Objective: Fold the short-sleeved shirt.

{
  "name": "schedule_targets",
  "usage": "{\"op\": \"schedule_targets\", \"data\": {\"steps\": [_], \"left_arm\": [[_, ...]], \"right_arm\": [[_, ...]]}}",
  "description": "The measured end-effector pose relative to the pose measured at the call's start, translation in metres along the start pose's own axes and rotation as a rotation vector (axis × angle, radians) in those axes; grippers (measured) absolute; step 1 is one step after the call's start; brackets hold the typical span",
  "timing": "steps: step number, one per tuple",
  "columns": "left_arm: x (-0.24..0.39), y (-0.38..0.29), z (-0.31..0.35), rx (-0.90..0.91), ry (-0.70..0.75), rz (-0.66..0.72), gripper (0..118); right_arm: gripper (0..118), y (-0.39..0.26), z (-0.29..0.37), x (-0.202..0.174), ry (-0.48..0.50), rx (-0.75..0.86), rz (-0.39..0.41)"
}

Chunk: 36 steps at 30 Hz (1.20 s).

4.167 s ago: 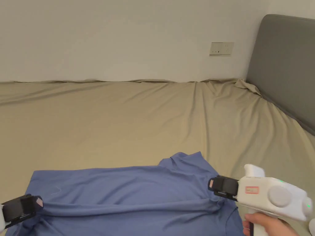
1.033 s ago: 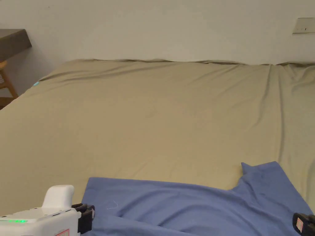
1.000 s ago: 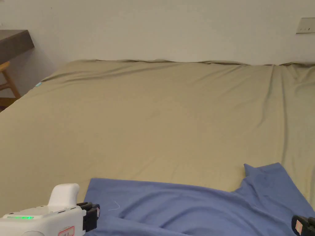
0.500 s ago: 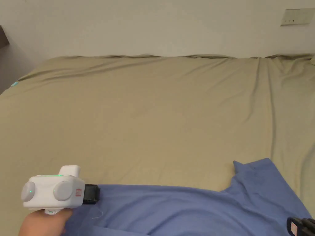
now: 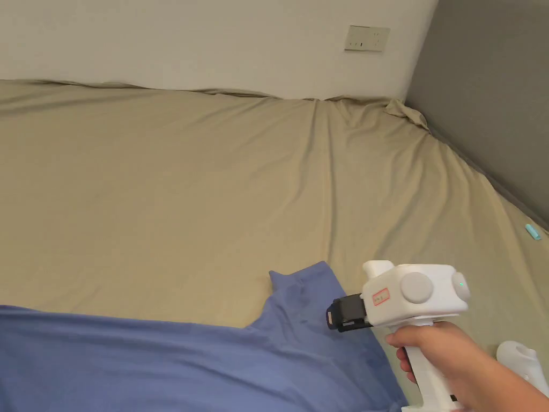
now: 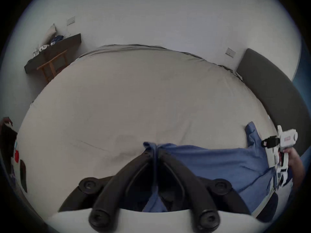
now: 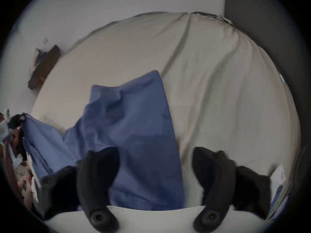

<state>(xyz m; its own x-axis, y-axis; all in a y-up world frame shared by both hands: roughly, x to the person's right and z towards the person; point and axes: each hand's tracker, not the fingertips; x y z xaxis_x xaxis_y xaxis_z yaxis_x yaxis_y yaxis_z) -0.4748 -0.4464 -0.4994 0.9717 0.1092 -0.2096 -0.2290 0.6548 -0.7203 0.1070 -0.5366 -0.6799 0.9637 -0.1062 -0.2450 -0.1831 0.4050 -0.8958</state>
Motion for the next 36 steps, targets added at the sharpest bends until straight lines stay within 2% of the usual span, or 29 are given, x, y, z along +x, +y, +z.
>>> {"op": "schedule_targets", "data": {"steps": [1, 2, 3, 4, 7, 8, 10, 12, 14, 16, 20, 22, 26, 29, 34, 36], "left_arm": [[0.0, 0.001, -0.002, -0.006, 0.008, -0.013, 0], [0.005, -0.005, -0.003, -0.012, 0.011, -0.011, 0], [0.004, -0.004, -0.005, -0.015, 0.012, -0.009, 0], [0.002, -0.004, -0.008, -0.024, 0.012, 0.002, 0], [0.002, -0.009, -0.012, -0.026, 0.019, 0.006, 0], [0.0, -0.009, -0.012, -0.029, 0.019, 0.005, 0], [-0.003, -0.011, -0.006, -0.023, 0.01, 0.024, 0], [-0.009, -0.008, 0.007, -0.002, -0.044, 0.06, 0], [-0.015, -0.007, 0.027, 0.022, -0.11, 0.054, 0], [-0.021, -0.008, 0.047, 0.028, -0.166, 0.028, 0], [-0.031, -0.026, 0.083, -0.007, -0.273, -0.059, 0], [-0.041, -0.041, 0.091, -0.055, -0.29, -0.11, 0], [-0.048, -0.076, 0.098, -0.186, -0.293, -0.272, 0], [-0.052, -0.101, 0.088, -0.297, -0.284, -0.289, 0], [-0.058, -0.138, 0.059, -0.419, -0.227, -0.256, 0], [-0.062, -0.147, 0.044, -0.459, -0.224, -0.252, 0]], "right_arm": [[77, 0.001, -0.005, -0.002, -0.032, -0.022, 0.028], [41, -0.002, -0.008, -0.009, -0.089, -0.054, 0.057], [13, -0.003, -0.01, -0.015, -0.172, -0.076, 0.11], [8, -0.006, -0.004, -0.02, -0.196, -0.017, 0.163], [4, -0.012, 0.012, -0.02, -0.075, 0.006, 0.134], [4, -0.014, 0.022, -0.018, -0.034, 0.041, 0.113], [3, -0.015, 0.051, -0.013, -0.015, 0.142, 0.091], [3, -0.022, 0.088, -0.009, 0.079, 0.199, 0.07], [3, -0.035, 0.13, -0.011, 0.121, 0.242, 0.11], [3, -0.052, 0.163, -0.013, 0.13, 0.266, 0.174], [3, -0.093, 0.2, -0.011, 0.163, 0.207, 0.2], [3, -0.115, 0.204, -0.014, 0.148, 0.137, 0.222], [3, -0.157, 0.188, -0.017, 0.129, 0.001, 0.233], [3, -0.181, 0.168, -0.019, 0.128, -0.083, 0.203], [3, -0.2, 0.132, -0.024, 0.053, -0.152, 0.245], [3, -0.203, 0.118, -0.022, 0.058, -0.194, 0.227]]}}
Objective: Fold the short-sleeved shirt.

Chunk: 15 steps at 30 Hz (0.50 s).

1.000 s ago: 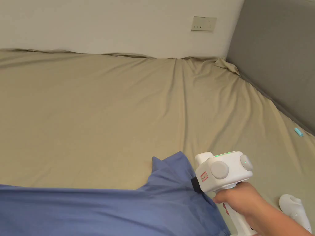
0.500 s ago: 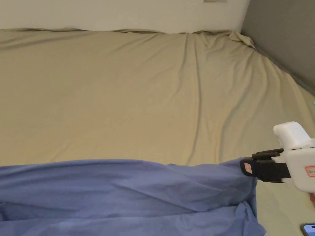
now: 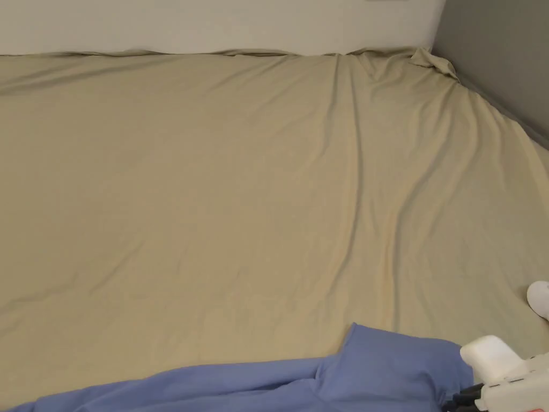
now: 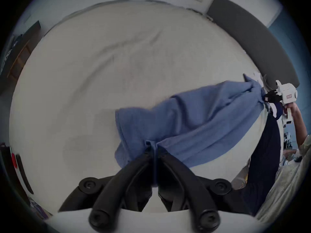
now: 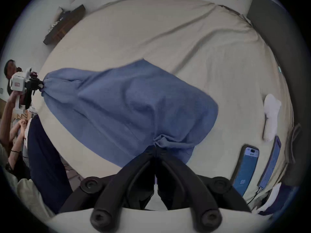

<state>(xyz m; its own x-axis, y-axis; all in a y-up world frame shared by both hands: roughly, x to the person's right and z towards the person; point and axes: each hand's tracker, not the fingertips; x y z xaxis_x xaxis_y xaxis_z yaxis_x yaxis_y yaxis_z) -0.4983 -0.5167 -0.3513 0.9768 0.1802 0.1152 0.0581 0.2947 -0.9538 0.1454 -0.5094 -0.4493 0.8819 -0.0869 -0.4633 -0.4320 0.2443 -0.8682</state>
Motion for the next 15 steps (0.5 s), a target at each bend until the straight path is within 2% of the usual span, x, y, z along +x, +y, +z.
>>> {"op": "schedule_targets", "data": {"steps": [4, 8, 9, 10, 11, 12, 13, 14, 15], "left_arm": [[-0.008, -0.001, -0.012, 0.04, -0.003, 0.132, 0], [-0.001, -0.003, -0.009, 0.046, 0.012, 0.107, 0], [0.002, -0.003, -0.009, 0.051, 0.023, 0.106, 3], [0.005, -0.006, -0.007, 0.061, 0.042, 0.107, 11], [0.01, -0.006, -0.002, 0.078, 0.064, 0.107, 38], [0.019, -0.005, 0.01, 0.125, 0.085, 0.094, 99], [0.03, -0.006, 0.027, 0.229, 0.084, 0.087, 118], [0.036, -0.009, 0.041, 0.313, 0.084, 0.09, 118], [0.045, -0.014, 0.06, 0.421, 0.001, 0.087, 118]], "right_arm": [[3, 0.0, -0.024, 0.009, -0.024, -0.025, -0.043], [3, 0.001, -0.031, 0.013, -0.003, -0.026, -0.075], [3, 0.001, -0.03, 0.013, -0.003, -0.027, -0.079], [4, 0.0, -0.03, 0.012, -0.003, -0.027, -0.081], [12, 0.0, -0.027, 0.012, -0.005, -0.025, -0.077], [50, 0.001, -0.021, 0.01, -0.005, -0.02, -0.062], [97, 0.0, -0.007, 0.006, 0.0, 0.014, -0.015], [118, -0.001, 0.007, 0.001, 0.007, 0.084, 0.017], [117, -0.002, 0.024, -0.004, 0.014, 0.181, 0.033]]}}
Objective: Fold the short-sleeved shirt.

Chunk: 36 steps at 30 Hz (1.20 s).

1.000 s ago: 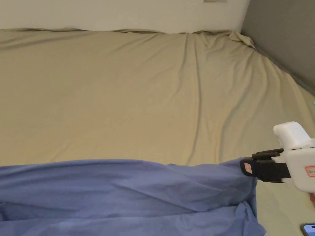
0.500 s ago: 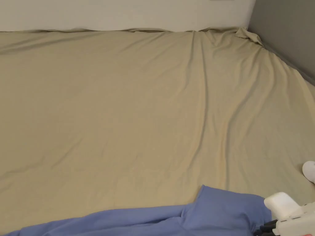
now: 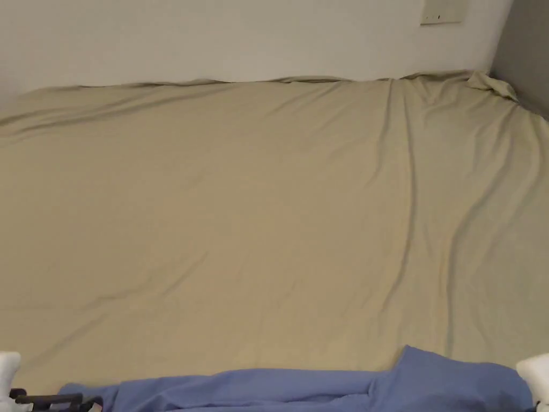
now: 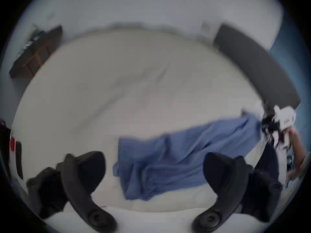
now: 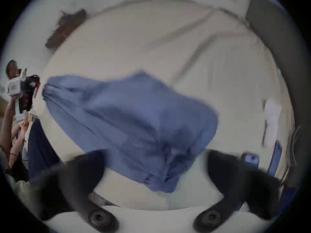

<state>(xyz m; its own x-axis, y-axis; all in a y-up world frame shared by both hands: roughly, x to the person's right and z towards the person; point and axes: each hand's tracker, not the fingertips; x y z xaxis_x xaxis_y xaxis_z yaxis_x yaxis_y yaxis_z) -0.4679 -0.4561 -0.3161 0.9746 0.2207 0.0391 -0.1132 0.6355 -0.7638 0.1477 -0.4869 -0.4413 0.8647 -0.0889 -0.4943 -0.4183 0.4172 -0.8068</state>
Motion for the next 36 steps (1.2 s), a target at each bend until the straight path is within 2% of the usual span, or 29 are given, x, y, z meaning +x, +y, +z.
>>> {"op": "schedule_targets", "data": {"steps": [1, 3, 5, 6, 7, 8, 9, 10, 11, 13, 17, 19, 20, 21, 22, 23, 24, 26, 28, 34, 36], "left_arm": [[0.004, 0.009, 0.011, 0.089, 0.032, 0.054, 118], [0.02, 0.009, 0.028, 0.186, 0.02, 0.111, 118], [0.035, 0.009, 0.031, 0.186, 0.02, 0.124, 118], [0.041, 0.009, 0.028, 0.147, 0.021, 0.127, 118], [0.045, -0.001, 0.023, 0.087, 0.007, 0.124, 118], [0.051, -0.006, 0.02, 0.095, 0.014, 0.115, 111], [0.056, -0.01, 0.015, 0.093, 0.02, 0.103, 69], [0.058, -0.015, 0.01, 0.086, 0.012, 0.097, 16], [0.052, -0.022, 0.007, 0.072, 0.005, 0.109, 0], [0.04, -0.032, 0.004, 0.022, -0.124, 0.188, 0], [0.001, -0.032, 0.011, 0.044, -0.326, 0.274, 0], [-0.043, -0.03, 0.011, 0.05, -0.572, 0.385, 0], [-0.07, -0.033, 0.005, 0.019, -0.742, 0.459, 0], [-0.09, -0.038, 0.0, -0.019, -0.881, 0.54, 13], [-0.108, -0.043, -0.003, -0.038, -0.936, 0.548, 58], [-0.118, -0.049, -0.006, -0.051, -0.933, 0.516, 110], [-0.127, -0.047, -0.013, -0.089, -0.889, 0.464, 118], [-0.161, -0.053, -0.016, -0.027, -0.685, 0.424, 118], [-0.162, -0.042, -0.031, -0.06, -0.631, 0.475, 118], [-0.152, -0.045, -0.09, -0.157, -0.651, 0.45, 118], [-0.136, -0.041, -0.102, -0.083, -0.704, 0.377, 118]], "right_arm": [[118, 0.003, 0.028, -0.004, 0.031, 0.17, -0.008], [118, 0.017, 0.069, -0.03, 0.048, 0.277, -0.101], [118, 0.028, 0.091, -0.044, 0.073, 0.37, -0.199], [118, 0.025, 0.071, -0.03, 0.089, 0.408, -0.235], [116, 0.026, 0.071, -0.033, 0.102, 0.437, -0.241], [104, 0.027, 0.072, -0.038, 0.115, 0.458, -0.246], [46, 0.029, 0.072, -0.045, 0.142, 0.463, -0.241], [2, 0.028, 0.065, -0.054, 0.145, 0.453, -0.241], [2, 0.024, 0.059, -0.061, 0.157, 0.482, -0.27], [2, 0.02, 0.048, -0.065, 0.312, 0.441, -0.264], [2, 0.021, 0.049, -0.078, 0.39, 0.452, -0.238], [2, 0.021, 0.052, -0.078, 0.441, 0.457, -0.234], [2, 0.021, 0.051, -0.078, 0.482, 0.454, -0.225], [2, 0.02, 0.051, -0.078, 0.506, 0.454, -0.219], [2, 0.02, 0.051, -0.076, 0.515, 0.454, -0.218], [2, 0.019, 0.05, -0.075, 0.528, 0.451, -0.21], [2, 0.018, 0.05, -0.076, 0.531, 0.453, -0.208], [2, 0.016, 0.05, -0.077, 0.548, 0.458, -0.213], [2, 0.013, 0.051, -0.078, 0.593, 0.472, -0.22], [2, 0.023, 0.051, -0.094, 0.613, 0.459, -0.203], [2, 0.026, 0.051, -0.1, 0.604, 0.453, -0.188]]}}
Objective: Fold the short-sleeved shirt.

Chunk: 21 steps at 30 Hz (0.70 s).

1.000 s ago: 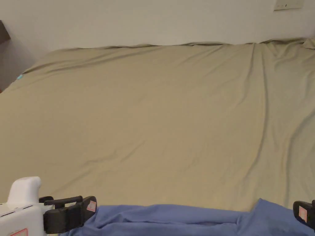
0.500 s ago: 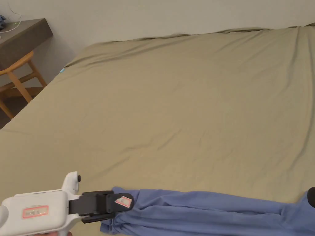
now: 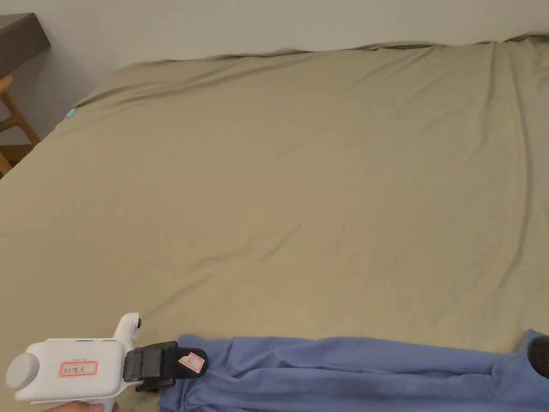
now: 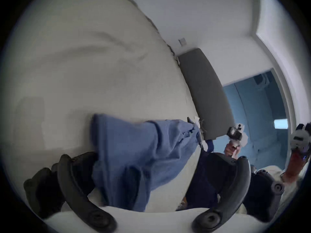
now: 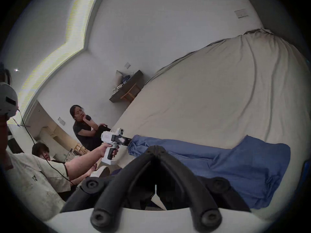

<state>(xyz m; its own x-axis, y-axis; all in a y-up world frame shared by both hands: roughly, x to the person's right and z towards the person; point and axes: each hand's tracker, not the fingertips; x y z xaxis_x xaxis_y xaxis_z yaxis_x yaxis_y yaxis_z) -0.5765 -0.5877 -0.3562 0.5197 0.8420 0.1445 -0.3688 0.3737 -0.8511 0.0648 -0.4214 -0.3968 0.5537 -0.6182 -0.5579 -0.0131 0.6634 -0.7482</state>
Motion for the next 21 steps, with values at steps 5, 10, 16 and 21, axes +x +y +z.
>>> {"op": "schedule_targets", "data": {"steps": [5, 10, 16, 21], "left_arm": [[0.033, -0.003, -0.046, -0.092, 0.006, -0.06, 115], [0.031, 0.001, -0.032, -0.021, 0.198, 0.125, 20], [0.058, 0.017, 0.032, 0.113, 0.415, 0.044, 20], [0.09, 0.025, 0.082, 0.245, 0.6, 0.149, 20]], "right_arm": [[2, 0.001, -0.007, -0.005, 0.016, -0.012, 0.008], [2, 0.003, 0.001, -0.001, -0.007, -0.009, 0.012], [2, 0.01, 0.016, 0.011, -0.076, 0.014, -0.001], [2, 0.013, 0.019, 0.013, -0.142, 0.032, 0.013]]}}
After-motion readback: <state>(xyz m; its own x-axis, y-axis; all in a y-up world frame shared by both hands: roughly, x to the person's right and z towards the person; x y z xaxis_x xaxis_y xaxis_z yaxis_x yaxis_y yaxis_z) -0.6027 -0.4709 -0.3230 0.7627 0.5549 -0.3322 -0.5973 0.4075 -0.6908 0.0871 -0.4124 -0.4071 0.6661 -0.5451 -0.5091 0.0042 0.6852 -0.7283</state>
